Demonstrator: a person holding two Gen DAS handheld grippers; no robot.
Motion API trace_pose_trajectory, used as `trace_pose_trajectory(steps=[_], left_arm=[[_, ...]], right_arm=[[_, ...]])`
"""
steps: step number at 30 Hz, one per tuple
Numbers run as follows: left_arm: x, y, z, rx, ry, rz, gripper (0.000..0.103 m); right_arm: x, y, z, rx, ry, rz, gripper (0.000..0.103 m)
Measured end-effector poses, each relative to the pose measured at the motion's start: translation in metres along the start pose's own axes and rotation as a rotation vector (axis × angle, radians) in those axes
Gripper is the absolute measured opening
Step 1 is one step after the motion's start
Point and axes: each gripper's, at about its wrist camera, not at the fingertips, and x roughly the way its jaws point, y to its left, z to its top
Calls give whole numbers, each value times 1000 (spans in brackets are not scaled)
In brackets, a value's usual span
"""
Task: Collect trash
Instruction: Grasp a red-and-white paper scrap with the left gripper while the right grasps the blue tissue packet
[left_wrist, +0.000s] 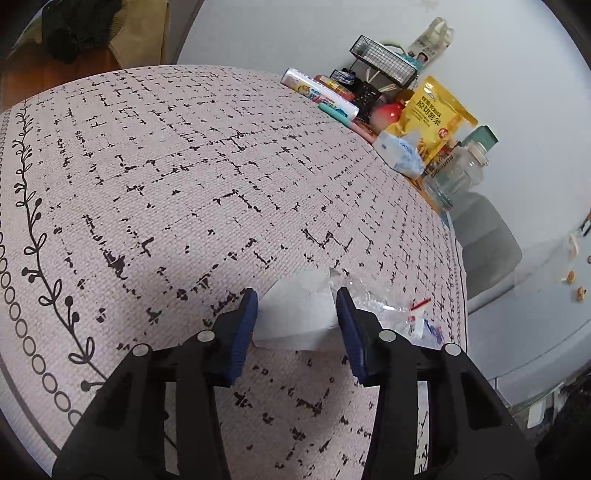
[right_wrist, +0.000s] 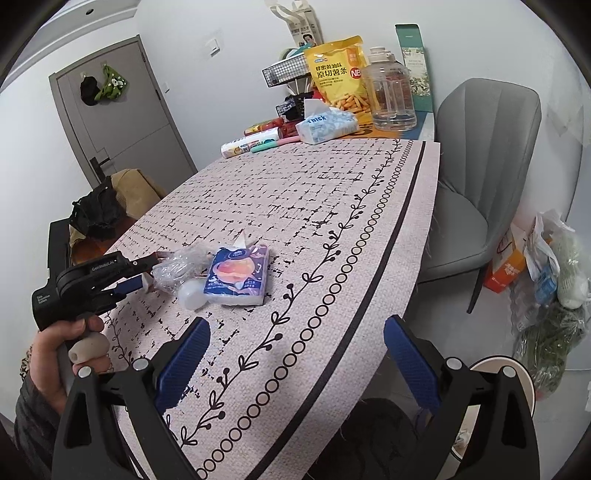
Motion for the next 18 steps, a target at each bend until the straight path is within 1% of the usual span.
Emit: trace_pose_trajectory(steps=[1,2,3,5,8,9,14,18], left_arm=[[-3,-1,0,13,-9,-5,28],[-7,-2,-1,31,-16,-7,21],[-11,-4,-1,46,-20,-5,17],[-17,-4,0,58,-24,-6,12],[-25,0,3,51,-33,2,6],[-29,2,4,47,-36,9,2],[-39,11,4,31,-38,25,2],[-50,19,1,13,-45,27,2]], right_arm=[[1,1,0,-1,4,4,93],[3,2,0,-4,9,7,93],[6,4,1,-8,13,10,93],[12,9,3,-21,21,19,92],[20,18,6,-39,23,34,91],[24,22,8,-46,24,40,91],[50,40,16,-83,52,58,91],[69,50,17,-108,90,39,90]])
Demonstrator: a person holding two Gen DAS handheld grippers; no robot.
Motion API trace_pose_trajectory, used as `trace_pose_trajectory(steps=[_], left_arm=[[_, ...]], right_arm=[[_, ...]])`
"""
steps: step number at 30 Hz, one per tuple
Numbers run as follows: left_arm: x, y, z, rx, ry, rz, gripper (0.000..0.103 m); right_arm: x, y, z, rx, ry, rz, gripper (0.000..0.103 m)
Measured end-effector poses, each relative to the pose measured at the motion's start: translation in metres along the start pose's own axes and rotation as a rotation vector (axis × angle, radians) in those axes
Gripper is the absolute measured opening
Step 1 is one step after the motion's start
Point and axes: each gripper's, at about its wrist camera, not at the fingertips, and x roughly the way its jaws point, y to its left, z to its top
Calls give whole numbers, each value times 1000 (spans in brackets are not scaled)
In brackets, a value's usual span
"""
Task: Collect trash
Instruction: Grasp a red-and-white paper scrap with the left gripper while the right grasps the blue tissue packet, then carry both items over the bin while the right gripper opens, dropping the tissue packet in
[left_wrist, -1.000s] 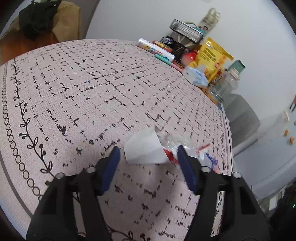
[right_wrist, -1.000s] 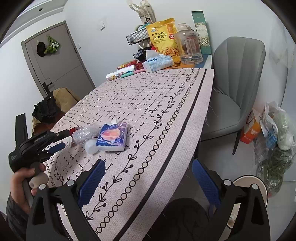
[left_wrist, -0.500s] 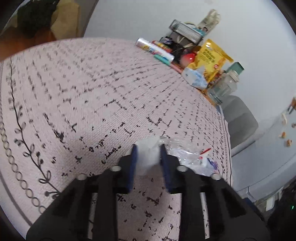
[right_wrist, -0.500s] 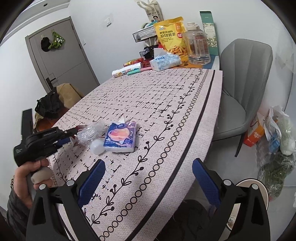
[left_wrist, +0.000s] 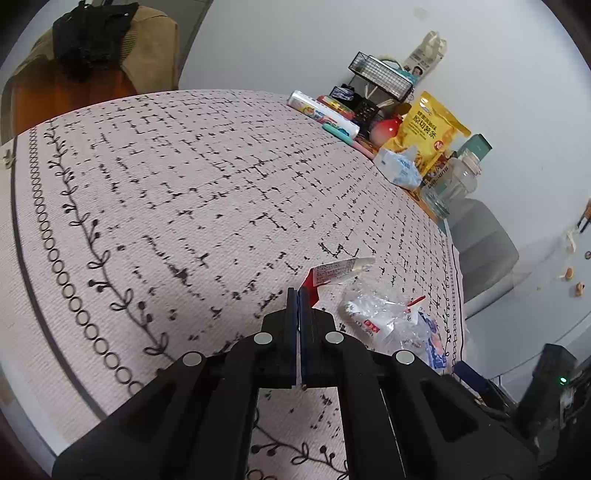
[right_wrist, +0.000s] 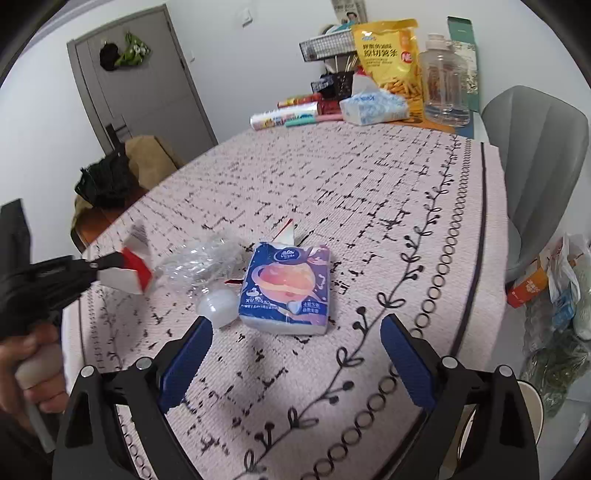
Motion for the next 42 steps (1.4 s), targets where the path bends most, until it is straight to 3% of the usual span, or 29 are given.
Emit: trace_pose_trajectory(steps=[6,8,10,15,22,33,42], left_arm=[[-14,4,1,-6,-19,-7,2],[-16,3,1,-3,-24,-7,2],[-17,-1,1,3,-26,-10,2],[-17,-14,-2,28,-27,-30,2],[-13,-37,-7,58,-14,-61,2],[-7,-94,-14,146,2,-111,2],[10,-162,-31,245,46,-195,2]], right_arm=[[19,8,6,-16,36,-27,85],[20,7,7,-23,33,-39,75],[20,6,9,-27,39,-42,51],[11,0,12,-17,36,-21,35],[-11,-6,4,-10,4,4,29],[-46,-32,1,46,-59,22,28],[-82,-82,-6,124,-104,-40,28]])
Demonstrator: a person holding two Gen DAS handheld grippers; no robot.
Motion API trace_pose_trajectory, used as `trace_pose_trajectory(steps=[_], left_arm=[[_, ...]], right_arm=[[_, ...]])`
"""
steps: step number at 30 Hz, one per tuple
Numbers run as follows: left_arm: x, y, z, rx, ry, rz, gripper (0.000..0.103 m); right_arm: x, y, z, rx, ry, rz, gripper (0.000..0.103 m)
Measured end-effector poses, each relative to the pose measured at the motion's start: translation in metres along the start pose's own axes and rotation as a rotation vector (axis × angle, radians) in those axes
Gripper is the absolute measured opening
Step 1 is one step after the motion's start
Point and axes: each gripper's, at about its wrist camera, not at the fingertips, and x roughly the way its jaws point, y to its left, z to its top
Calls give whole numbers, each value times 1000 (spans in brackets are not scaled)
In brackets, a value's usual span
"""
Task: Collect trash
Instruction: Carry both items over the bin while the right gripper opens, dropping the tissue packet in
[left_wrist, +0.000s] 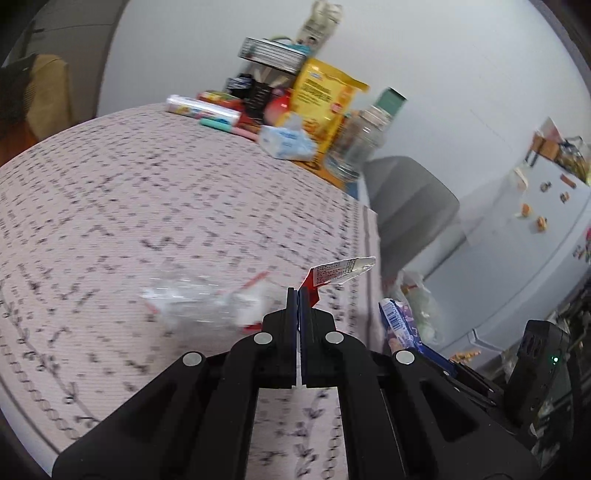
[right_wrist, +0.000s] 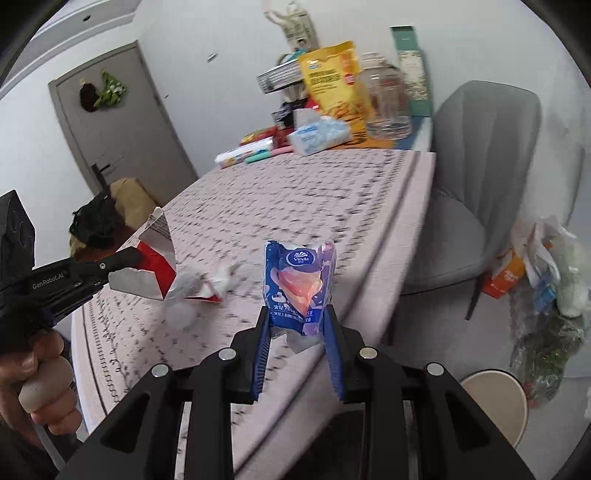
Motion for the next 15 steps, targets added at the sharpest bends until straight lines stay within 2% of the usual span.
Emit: trace_pose_trajectory(steps=[8,15], left_arm=[[38,-59,-12,82,74,-66,2],[73,-107,-27,144,142,-119,2]], right_arm=[[-28,-72,-13,119,-20,-131,29],[-48,-128,-31,207,-23,-209,29]])
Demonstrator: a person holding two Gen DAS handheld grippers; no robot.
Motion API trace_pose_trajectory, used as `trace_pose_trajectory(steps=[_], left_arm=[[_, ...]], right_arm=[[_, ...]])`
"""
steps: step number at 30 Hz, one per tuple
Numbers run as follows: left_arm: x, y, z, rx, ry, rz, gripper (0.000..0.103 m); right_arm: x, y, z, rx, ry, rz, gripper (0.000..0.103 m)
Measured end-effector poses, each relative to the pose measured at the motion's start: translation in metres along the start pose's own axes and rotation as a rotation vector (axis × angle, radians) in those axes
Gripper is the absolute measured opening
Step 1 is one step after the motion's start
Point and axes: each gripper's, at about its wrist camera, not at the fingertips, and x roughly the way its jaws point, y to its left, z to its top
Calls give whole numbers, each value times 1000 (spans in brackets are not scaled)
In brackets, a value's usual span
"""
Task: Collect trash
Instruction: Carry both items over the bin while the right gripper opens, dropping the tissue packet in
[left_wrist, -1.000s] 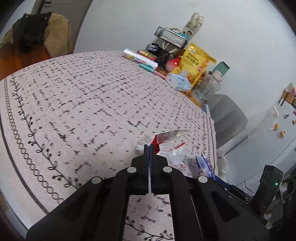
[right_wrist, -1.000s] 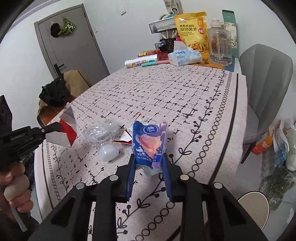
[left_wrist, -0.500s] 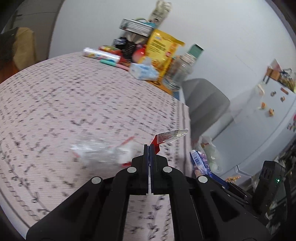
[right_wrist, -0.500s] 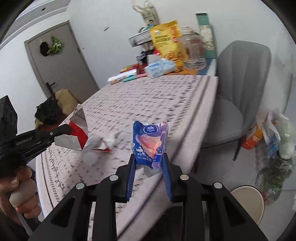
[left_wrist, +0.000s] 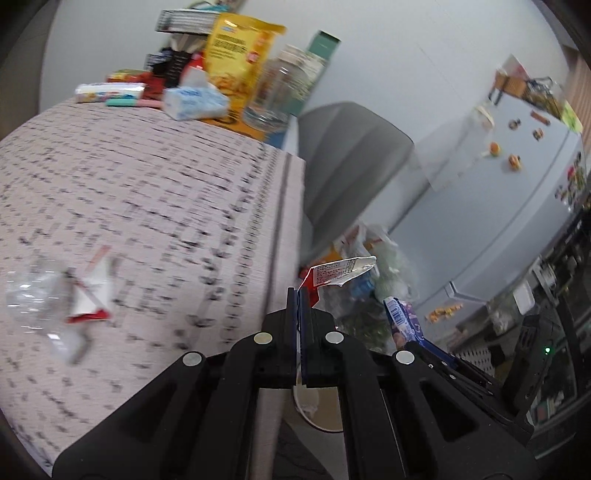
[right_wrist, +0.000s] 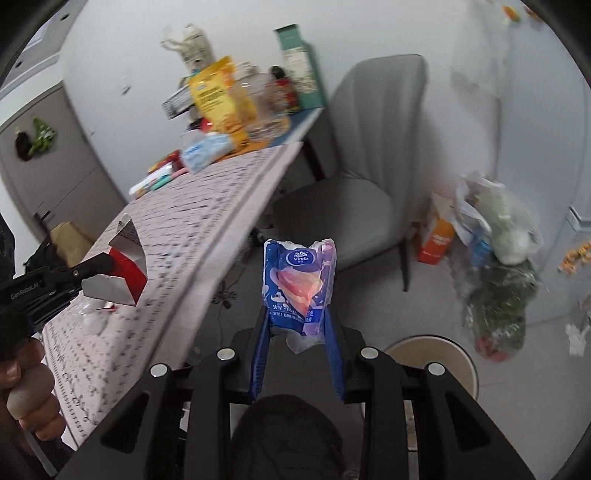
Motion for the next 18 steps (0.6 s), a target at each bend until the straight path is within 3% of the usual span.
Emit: trace_pose_trajectory(steps=[18], left_arm=[[113,-96,-32,154,200,-45,2]], right_arm=[[9,-137,-37,227,36,-120,32]])
